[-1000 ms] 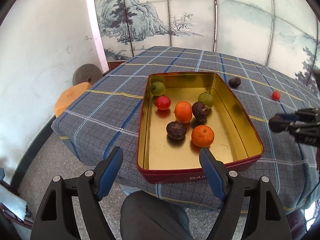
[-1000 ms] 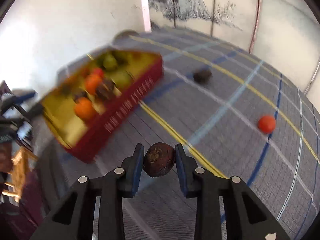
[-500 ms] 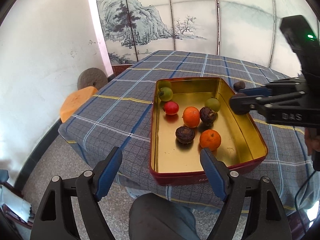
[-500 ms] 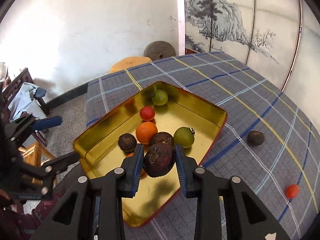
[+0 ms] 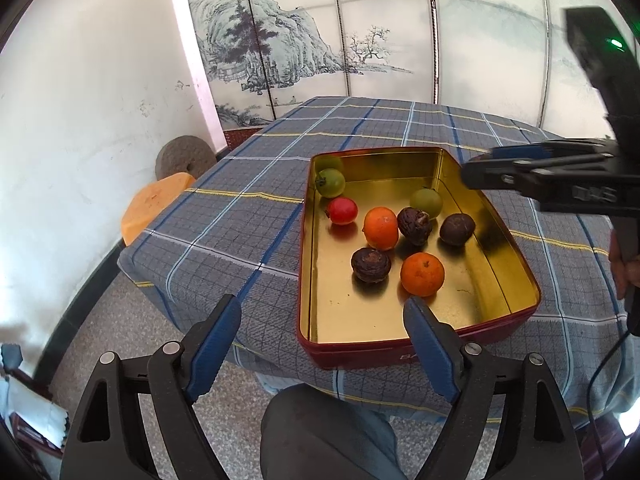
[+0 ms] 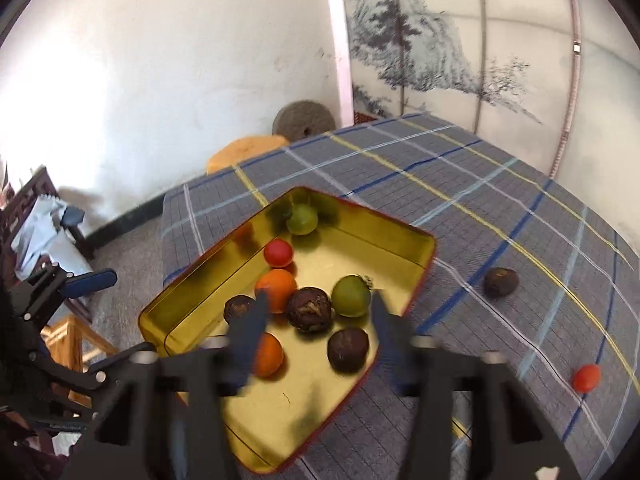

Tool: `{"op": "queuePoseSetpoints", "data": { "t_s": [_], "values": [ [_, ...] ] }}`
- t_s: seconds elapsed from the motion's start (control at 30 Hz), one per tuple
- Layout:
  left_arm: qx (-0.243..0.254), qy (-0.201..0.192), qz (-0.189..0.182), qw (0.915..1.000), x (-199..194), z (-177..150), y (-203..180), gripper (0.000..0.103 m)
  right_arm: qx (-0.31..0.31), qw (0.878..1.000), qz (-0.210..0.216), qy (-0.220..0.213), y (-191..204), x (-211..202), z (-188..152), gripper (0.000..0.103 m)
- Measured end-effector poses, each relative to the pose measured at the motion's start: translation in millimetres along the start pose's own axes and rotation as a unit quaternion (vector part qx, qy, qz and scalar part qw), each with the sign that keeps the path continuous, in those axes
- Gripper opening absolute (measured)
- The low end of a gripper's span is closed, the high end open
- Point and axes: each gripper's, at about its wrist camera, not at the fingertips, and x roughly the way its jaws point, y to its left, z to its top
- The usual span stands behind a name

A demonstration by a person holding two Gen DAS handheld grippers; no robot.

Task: Organize fruits
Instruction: 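Grasp the last dark dried fruit with the left gripper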

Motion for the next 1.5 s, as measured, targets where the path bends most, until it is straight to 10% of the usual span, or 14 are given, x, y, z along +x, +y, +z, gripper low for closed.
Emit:
{"op": "queuePoseSetpoints", "data": {
  "t_s": [0.03,0.27,0.73,0.97,1.37,1.5],
  "values": [
    [0.002,0.0,0.0,1.0,0,1,-1,0.084,0.006,1.0,-0.01,-0.009,-4,-7,-5,0.085],
    [0.025,-0.006,0.002,0.9997,-5,6,-17,0.084,0.083,0.994,-0.071,-0.003,-75,-46,-59,0.094],
    [0.143,-0.004,-0.063,0.9877,6,66,-115,0.084,0.225,0.93,-0.278,0.083,-251,-101,-160,0.103],
    [0.155,0.011,-0.133,0.9789,55,144,-170,0.084,0.258,0.922,-0.272,0.102,-290,-103,-177,0.103],
    [0.173,0.128,-0.116,0.9696,209,192,-231,0.079,0.256,0.92,-0.285,0.08,-288,-103,-180,0.103],
    [0.141,0.192,-0.151,0.9593,238,190,-231,0.039,0.257,0.92,-0.285,0.08,-288,-103,-180,0.103]
  ]
}}
